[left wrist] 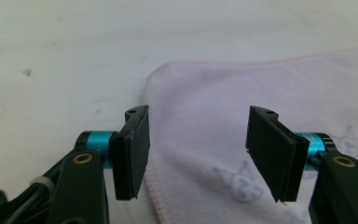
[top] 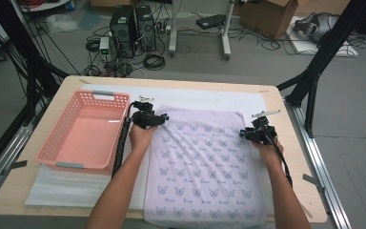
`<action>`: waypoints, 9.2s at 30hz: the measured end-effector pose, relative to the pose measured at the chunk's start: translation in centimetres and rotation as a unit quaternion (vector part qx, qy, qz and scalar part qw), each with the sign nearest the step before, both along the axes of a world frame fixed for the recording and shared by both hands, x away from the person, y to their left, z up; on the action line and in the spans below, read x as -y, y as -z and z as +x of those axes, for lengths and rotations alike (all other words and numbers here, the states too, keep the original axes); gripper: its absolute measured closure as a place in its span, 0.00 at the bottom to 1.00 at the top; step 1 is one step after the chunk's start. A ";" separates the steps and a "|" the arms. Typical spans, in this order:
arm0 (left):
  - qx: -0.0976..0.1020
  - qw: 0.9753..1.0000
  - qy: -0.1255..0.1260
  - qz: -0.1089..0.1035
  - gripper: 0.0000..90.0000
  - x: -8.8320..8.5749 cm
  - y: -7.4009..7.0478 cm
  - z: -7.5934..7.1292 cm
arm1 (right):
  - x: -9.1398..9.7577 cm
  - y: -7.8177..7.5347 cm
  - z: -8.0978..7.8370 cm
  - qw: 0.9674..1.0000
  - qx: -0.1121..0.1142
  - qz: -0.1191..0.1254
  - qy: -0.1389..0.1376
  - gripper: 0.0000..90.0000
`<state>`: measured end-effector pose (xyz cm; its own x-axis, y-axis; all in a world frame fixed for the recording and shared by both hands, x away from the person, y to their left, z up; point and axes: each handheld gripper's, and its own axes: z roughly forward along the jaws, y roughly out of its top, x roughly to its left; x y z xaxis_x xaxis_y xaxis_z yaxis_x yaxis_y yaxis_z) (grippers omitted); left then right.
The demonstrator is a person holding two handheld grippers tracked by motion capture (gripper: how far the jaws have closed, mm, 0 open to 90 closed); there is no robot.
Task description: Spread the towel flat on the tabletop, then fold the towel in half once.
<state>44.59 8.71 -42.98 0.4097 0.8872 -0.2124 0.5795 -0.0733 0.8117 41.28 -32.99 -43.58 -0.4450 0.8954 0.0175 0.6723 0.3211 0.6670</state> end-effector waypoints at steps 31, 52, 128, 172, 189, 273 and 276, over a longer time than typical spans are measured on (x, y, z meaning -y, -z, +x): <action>0.106 0.982 0.150 -0.049 0.23 -0.9 -1.4 -10.2 | 0.4 -2.6 -10.3 0.992 0.110 0.059 -0.027 0.20; 0.115 0.977 0.160 -0.075 0.23 -2.3 -0.7 -12.5 | 1.4 -2.1 -13.3 0.988 0.123 0.081 -0.034 0.19; -0.020 0.997 0.048 0.060 0.38 0.3 1.7 -2.8 | 1.5 -0.6 -2.3 0.995 0.015 0.078 0.063 0.39; 0.029 0.999 0.013 0.004 0.96 -1.1 -0.2 -4.2 | -0.5 -1.3 -3.5 0.994 0.080 0.018 0.072 0.97; 0.025 0.994 0.100 -0.032 0.95 -1.8 -1.7 -10.2 | 1.7 -1.9 -9.9 0.990 0.091 0.101 0.030 0.96; 0.032 0.988 0.144 -0.031 0.93 -3.8 -1.0 -17.2 | 2.3 -2.2 -17.1 0.989 0.065 0.123 -0.056 0.95; 0.029 0.988 0.146 -0.030 0.93 -4.2 -0.8 -17.7 | 2.6 -2.1 -17.5 0.988 0.061 0.131 -0.061 0.95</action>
